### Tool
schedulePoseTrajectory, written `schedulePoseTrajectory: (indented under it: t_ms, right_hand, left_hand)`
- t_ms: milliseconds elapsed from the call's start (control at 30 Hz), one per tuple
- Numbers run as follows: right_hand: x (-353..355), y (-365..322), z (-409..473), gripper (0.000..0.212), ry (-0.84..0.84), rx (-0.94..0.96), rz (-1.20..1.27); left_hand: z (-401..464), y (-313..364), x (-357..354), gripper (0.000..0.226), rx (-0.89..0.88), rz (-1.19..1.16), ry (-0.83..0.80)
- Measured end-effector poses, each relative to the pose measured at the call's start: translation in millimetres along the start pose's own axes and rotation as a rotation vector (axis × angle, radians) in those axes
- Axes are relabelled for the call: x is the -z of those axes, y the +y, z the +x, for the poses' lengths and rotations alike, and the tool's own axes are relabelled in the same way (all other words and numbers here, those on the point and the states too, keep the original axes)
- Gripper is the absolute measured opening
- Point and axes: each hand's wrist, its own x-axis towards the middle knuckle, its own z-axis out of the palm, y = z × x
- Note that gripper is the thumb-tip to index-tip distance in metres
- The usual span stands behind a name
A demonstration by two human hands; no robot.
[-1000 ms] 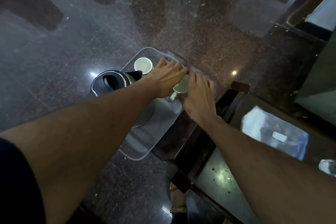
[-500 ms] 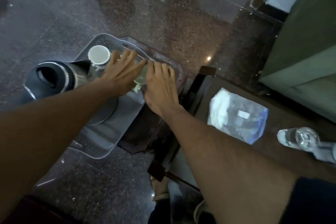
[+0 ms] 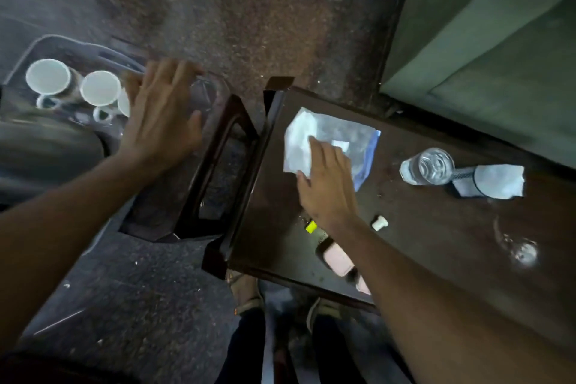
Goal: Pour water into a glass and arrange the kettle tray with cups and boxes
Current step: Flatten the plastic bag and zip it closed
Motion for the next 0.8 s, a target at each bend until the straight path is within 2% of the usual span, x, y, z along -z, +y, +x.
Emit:
schedulePoseTrajectory:
  t_ms: [200, 400, 600, 800]
  right_hand:
    - [20.1, 114.3, -70.2, 0.066, -0.09, -0.187, -0.087]
    - [28.6, 183.1, -120.3, 0.067, -0.112, -0.305, -0.08]
    - [28.7, 229.4, -166.6, 0.067, -0.174, -0.386, -0.048]
    - [22.1, 240.5, -220.8, 0.066, -0.243, -0.395, 0.036]
  left_hand:
    - [-42.3, 129.9, -63.3, 0.06, -0.002, -0.126, -0.131]
    - [-87.8, 224.8, -119.7, 0.058, -0.028, -0.2, -0.263]
    - [-116.2, 282.5, -154.7, 0.057, -0.048, -0.218, -0.409]
    - [-156.5, 299.2, -163.3, 0.066, -0.04, -0.179, -0.526]
